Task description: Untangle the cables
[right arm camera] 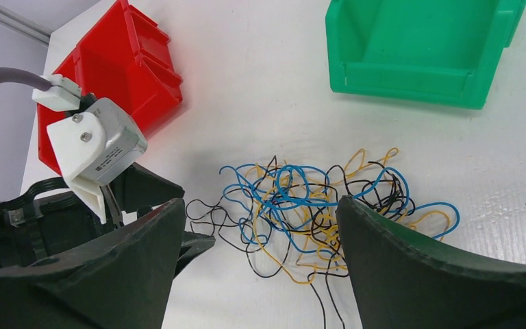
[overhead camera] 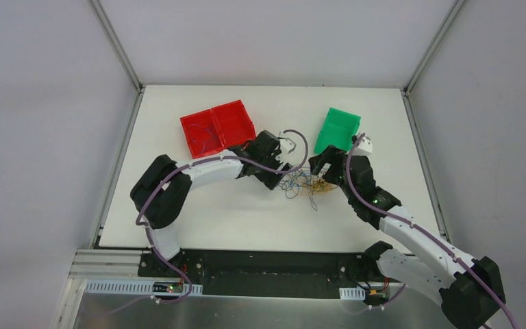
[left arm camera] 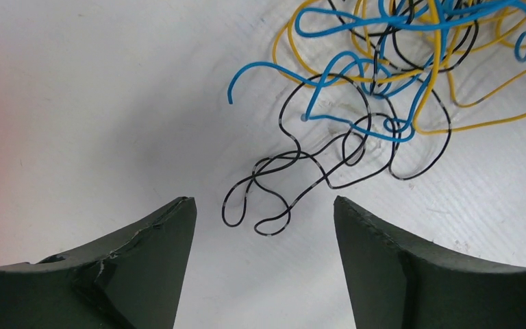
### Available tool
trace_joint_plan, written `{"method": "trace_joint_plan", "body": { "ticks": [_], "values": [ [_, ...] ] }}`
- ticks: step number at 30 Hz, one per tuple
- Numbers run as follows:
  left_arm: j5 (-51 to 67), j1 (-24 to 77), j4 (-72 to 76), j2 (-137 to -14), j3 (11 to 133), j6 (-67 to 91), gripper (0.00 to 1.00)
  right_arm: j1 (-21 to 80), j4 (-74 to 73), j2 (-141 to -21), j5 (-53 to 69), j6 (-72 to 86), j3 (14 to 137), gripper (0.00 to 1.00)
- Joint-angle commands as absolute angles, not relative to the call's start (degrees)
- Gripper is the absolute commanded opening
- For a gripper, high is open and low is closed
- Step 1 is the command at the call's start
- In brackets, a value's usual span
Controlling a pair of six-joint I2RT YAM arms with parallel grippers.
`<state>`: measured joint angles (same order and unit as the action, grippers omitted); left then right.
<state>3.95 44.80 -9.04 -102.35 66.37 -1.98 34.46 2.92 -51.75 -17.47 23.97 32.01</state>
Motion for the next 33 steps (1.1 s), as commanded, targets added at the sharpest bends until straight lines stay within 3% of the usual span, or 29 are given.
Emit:
{"method": "trace_joint_plan", "body": {
  "ticks": [1,3,5,7,8,17,23,28,33],
  "values": [
    [4.1,44.7,-16.0,-105.0,71.2,-5.2,0.71,34.2,3.8,-51.7,-17.5,24.4,32.2,0.85],
    [3.8,44.8,-18.5,-107.1,73.6,-4.7,0.62,34.2,3.8,-52.4,-17.4,24.2,32.4,0.85],
    [2.3,44.8,-19.7,-108.0,74.9,-4.1,0.38,34.2,3.8,-53.1,-17.1,24.0,32.6,0.85],
    [0.5,44.8,-20.6,-107.5,75.8,-3.3,0.05,34.2,4.0,-54.2,-16.1,23.7,32.9,0.85],
    [-0.9,44.7,-20.6,-106.5,75.7,-2.7,0.00,34.2,4.4,-54.7,-15.0,23.5,33.1,0.85],
    [3.4,44.8,-12.9,-87.0,65.4,1.6,0.00,34.4,3.0,-61.6,-10.7,22.0,36.5,0.85],
    [16.3,44.8,-1.1,-74.3,55.4,1.9,0.00,34.4,2.6,-64.0,-11.5,22.1,37.6,0.85],
    [26.2,44.9,3.1,-71.2,53.9,3.4,0.00,34.4,2.6,-66.0,-10.6,22.3,38.2,0.85],
    [25.9,45.0,4.0,-70.1,53.0,3.6,0.00,34.4,3.6,-62.2,-9.7,21.4,36.5,0.84]
  ]
}}
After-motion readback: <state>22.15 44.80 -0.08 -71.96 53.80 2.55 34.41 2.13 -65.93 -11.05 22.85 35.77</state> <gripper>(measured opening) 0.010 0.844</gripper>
